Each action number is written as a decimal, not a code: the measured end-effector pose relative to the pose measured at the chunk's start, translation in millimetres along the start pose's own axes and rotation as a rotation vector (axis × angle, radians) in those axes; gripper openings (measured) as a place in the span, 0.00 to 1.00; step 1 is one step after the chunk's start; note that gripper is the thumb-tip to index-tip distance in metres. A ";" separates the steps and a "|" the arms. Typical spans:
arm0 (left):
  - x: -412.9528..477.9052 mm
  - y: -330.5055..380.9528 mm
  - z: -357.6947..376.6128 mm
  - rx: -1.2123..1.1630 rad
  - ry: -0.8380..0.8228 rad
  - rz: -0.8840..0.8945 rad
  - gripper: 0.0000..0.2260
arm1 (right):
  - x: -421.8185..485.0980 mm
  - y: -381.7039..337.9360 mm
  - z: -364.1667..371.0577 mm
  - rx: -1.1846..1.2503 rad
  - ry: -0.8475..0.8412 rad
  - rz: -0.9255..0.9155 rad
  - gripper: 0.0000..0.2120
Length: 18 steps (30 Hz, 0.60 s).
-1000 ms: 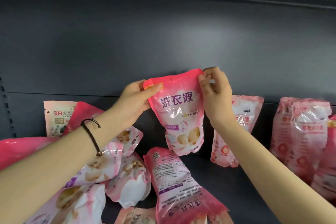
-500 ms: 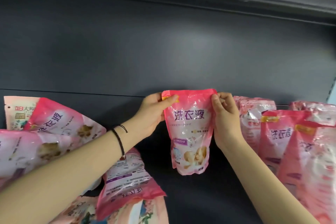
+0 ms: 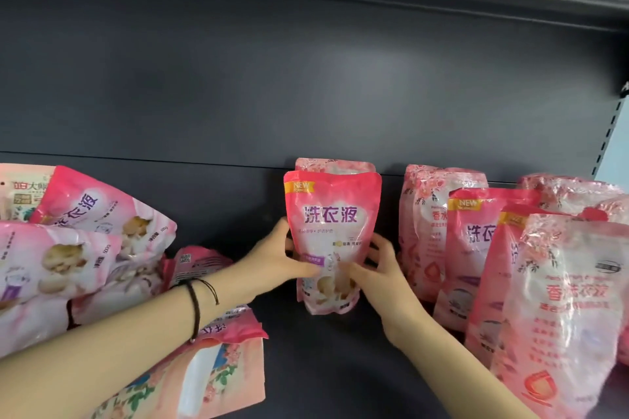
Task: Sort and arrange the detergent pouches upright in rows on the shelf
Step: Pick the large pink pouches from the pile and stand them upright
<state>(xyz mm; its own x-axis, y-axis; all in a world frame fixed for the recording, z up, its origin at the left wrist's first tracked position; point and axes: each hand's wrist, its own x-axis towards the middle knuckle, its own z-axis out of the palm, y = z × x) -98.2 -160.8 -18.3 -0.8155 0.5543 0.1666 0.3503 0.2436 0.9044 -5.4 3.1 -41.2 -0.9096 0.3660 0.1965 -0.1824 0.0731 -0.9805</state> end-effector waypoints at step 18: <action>-40.4 25.1 -41.0 1.022 -0.085 0.064 0.18 | -19.6 -25.1 -10.7 -0.819 0.192 -0.611 0.27</action>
<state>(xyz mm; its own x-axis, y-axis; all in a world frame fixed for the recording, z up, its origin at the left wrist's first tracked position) -75.4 -209.8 13.8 -0.7602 0.6347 0.1386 0.6491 0.7510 0.1213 21.0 4.1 -20.4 -0.6597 0.1911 0.7268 -0.2175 0.8772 -0.4280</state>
